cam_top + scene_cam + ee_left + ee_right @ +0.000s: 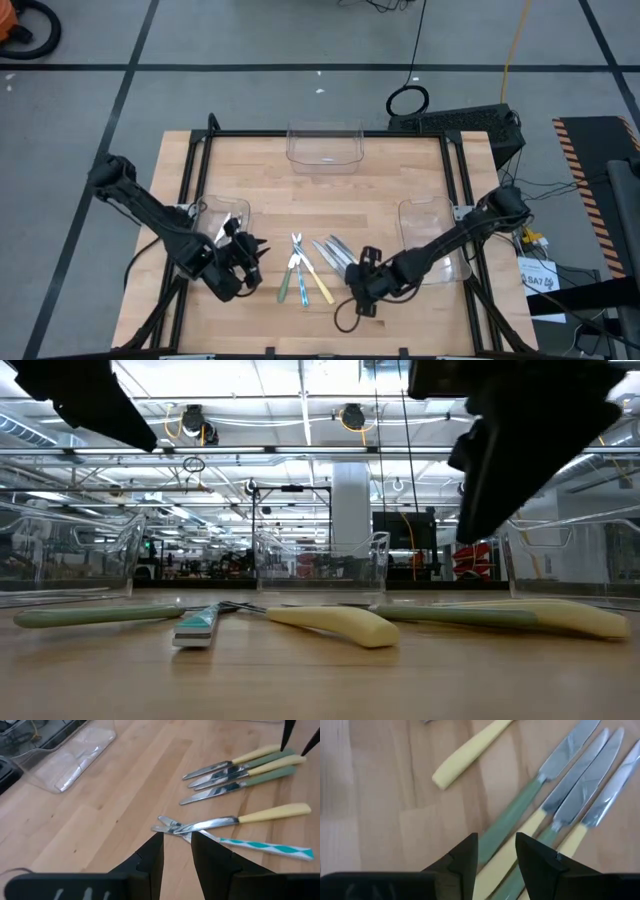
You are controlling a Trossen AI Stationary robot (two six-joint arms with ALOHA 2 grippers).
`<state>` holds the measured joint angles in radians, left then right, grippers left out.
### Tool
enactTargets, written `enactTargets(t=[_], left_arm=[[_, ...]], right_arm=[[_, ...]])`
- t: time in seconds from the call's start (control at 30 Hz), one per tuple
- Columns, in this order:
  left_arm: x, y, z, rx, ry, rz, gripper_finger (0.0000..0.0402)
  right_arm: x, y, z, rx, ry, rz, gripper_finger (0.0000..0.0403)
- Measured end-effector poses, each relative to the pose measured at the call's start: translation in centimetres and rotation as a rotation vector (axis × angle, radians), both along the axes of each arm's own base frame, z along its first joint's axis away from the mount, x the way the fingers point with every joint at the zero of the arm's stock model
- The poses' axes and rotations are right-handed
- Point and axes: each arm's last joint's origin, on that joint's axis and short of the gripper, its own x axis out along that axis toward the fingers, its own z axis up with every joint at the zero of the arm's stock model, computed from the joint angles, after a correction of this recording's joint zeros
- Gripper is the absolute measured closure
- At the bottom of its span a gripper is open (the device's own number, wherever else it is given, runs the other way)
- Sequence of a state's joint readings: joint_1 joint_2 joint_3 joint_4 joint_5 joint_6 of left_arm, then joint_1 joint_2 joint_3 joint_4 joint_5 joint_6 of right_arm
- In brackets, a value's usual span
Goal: Sort silverware by color (type)
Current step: Put the white and blue patterned knife into the bottom left transparent bin
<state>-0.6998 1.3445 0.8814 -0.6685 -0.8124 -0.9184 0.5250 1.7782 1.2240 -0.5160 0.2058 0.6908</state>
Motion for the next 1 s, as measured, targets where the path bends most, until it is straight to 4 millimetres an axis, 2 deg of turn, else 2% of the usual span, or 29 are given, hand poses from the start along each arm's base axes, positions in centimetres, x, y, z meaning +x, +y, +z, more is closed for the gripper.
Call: enactTargets(t=[0.13, 0.4, 0.6, 1.0], left_arm=[[0.2, -0.2, -0.2, -0.005, 0.002, -0.002, 0.0293], [0.6, -0.5, 0.1, -0.02, -0.036, -0.033, 0.0293], [0.7, -0.6, 0.1, -0.021, -0.044, -0.041, 0.0293], [0.7, -0.7, 0.2, -0.036, -0.053, -0.035, 0.0293]], right_arm=[[-0.7, 1.1, -0.4, 0.011, 0.019, -0.01, 0.0277], [-1.3, 2.6, -2.4, -0.004, 0.079, -0.015, 0.0277], [-1.8, 2.8, -2.6, -0.022, 0.081, -0.081, 0.0277], [-1.8, 3.4, -2.4, -0.049, 0.01, -0.093, 0.0277]])
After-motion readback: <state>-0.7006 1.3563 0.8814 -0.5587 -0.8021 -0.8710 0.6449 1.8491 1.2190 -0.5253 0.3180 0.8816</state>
